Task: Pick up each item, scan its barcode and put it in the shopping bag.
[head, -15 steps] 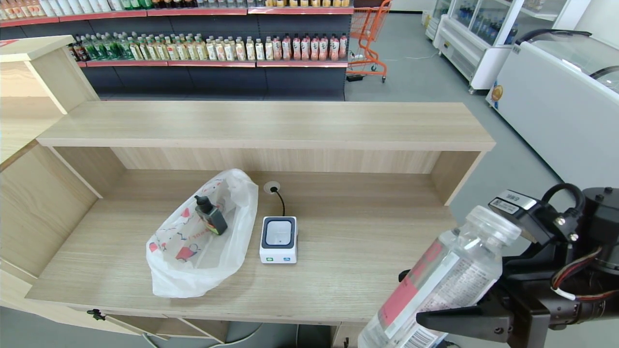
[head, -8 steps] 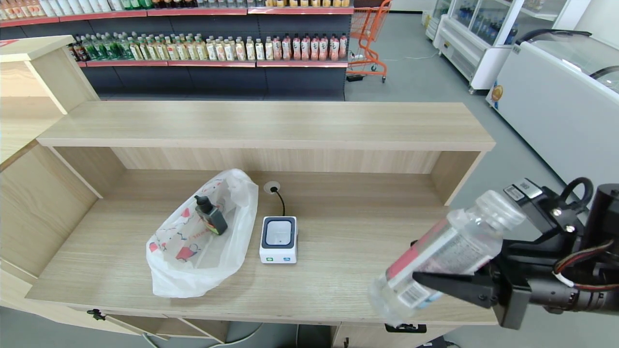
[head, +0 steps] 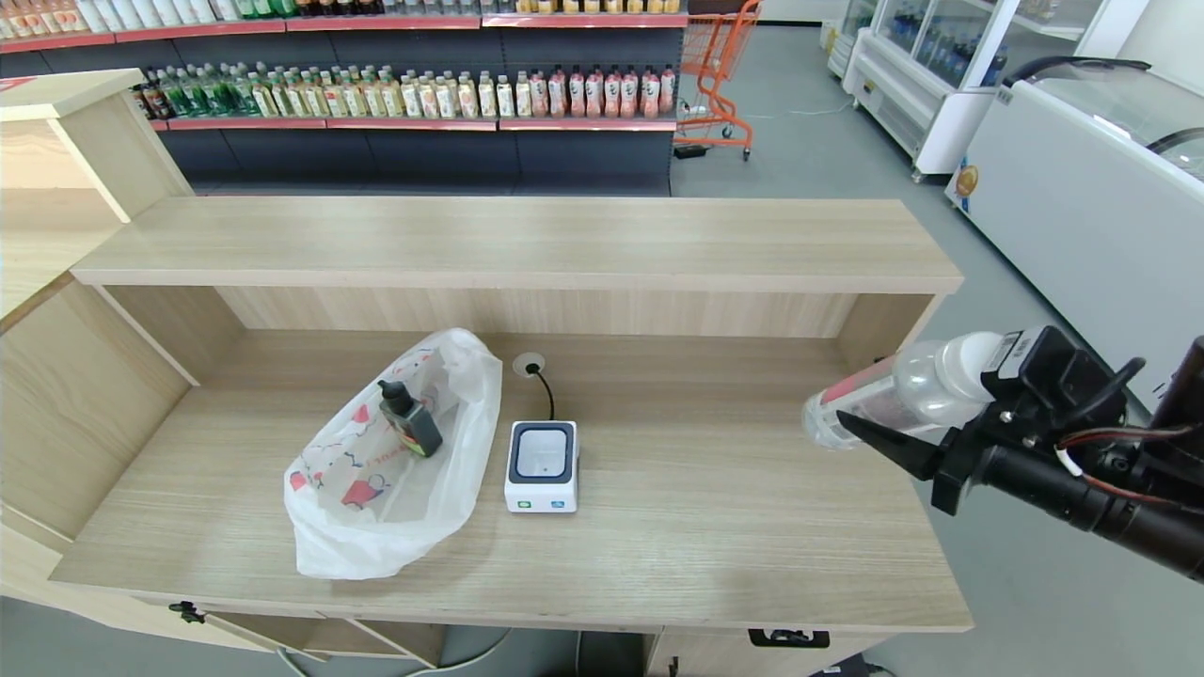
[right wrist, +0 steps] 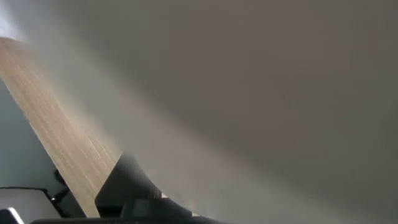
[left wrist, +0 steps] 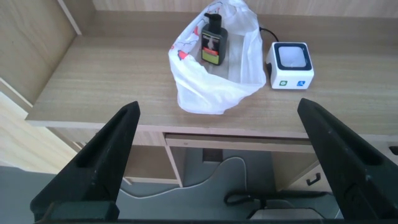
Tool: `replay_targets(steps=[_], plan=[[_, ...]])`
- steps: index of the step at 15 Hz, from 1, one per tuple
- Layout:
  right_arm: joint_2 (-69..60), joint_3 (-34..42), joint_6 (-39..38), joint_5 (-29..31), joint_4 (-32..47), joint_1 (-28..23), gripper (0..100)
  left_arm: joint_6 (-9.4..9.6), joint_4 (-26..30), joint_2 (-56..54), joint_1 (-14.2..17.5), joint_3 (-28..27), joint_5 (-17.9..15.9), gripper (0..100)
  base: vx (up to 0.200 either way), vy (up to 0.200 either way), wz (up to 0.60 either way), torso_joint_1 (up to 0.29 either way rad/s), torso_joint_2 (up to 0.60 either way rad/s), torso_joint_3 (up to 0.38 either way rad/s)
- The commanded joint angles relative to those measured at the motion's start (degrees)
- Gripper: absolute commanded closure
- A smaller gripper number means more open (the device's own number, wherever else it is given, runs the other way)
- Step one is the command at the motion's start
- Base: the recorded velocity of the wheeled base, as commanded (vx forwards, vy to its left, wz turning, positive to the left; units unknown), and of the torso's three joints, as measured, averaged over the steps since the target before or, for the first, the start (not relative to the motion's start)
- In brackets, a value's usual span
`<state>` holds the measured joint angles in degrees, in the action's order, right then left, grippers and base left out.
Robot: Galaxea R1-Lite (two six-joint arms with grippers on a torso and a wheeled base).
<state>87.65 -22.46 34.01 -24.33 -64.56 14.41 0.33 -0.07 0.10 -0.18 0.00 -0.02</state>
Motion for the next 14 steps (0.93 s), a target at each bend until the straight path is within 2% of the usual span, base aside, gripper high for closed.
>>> replay_targets(steps=[1, 7, 9, 11, 14], plan=[[4.3, 0.0, 2.5, -1.4, -1.9, -0.3, 100, 0.02, 0.0, 0.0, 0.0, 0.0, 0.0, 0, 0.0, 0.0, 0.0, 0.0, 0.0, 0.0], [6.0, -1.3, 7.1, -1.7, -2.0, 0.1, 100, 0.02, 0.0, 0.0, 0.0, 0.0, -0.1, 0, 0.0, 0.0, 0.0, 0.0, 0.0, 0.0], [5.7, -1.8, 7.1, -1.9, -2.0, 0.1, 100, -2.44, -0.1, 0.1, 0.0, 0.0, 0.1, 0, 0.0, 0.0, 0.0, 0.0, 0.0, 0.0], [5.3, -1.6, 7.1, -1.9, -1.9, 0.0, 100, -0.68, -0.1, 0.0, 0.0, 0.0, 0.1, 0, 0.0, 0.0, 0.0, 0.0, 0.0, 0.0], [5.3, -1.6, 6.9, -2.3, -1.9, 0.0, 100, -0.42, 0.0, 0.0, 0.1, 0.0, 0.1, 0, 0.0, 0.0, 0.0, 0.0, 0.0, 0.0]])
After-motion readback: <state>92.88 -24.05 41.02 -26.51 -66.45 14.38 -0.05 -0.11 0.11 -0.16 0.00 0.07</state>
